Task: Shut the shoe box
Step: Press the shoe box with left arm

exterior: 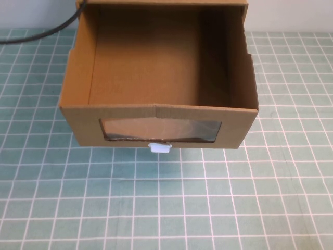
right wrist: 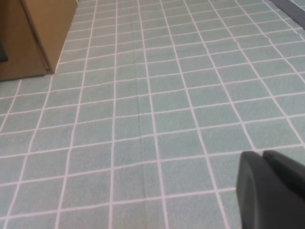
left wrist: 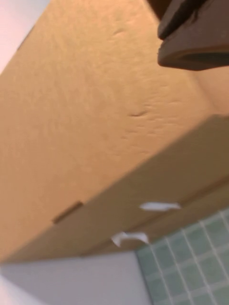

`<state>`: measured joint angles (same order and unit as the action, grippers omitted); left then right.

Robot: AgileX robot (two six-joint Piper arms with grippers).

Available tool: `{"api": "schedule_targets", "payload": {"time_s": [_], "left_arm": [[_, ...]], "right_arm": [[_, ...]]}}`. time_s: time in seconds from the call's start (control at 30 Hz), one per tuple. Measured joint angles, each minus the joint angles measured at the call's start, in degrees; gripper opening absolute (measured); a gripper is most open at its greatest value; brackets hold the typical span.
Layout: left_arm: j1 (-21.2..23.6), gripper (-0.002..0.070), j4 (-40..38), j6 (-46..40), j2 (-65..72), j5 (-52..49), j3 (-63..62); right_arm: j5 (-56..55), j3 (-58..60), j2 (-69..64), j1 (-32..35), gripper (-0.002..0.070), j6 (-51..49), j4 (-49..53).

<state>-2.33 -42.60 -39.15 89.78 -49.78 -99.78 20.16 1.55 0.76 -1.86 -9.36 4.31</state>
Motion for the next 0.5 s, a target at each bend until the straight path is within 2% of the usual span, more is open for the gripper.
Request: {"api": "schedule_targets", "payload": {"time_s": [0.23, 0.5], "left_arm": [[-5.62, -0.0005, -0.13, -0.97, 14.15, -2.88, -12.57], [-6.74, -0.0005, 0.36, -1.02, 19.28, -3.73, -13.62]], "right_arm": [[0.0, 0.0, 0.0, 0.0, -0.0012, 0.0, 0.0], [-0.51, 0.0, 0.0, 0.0, -0.0012, 0.0, 0.0]]}}
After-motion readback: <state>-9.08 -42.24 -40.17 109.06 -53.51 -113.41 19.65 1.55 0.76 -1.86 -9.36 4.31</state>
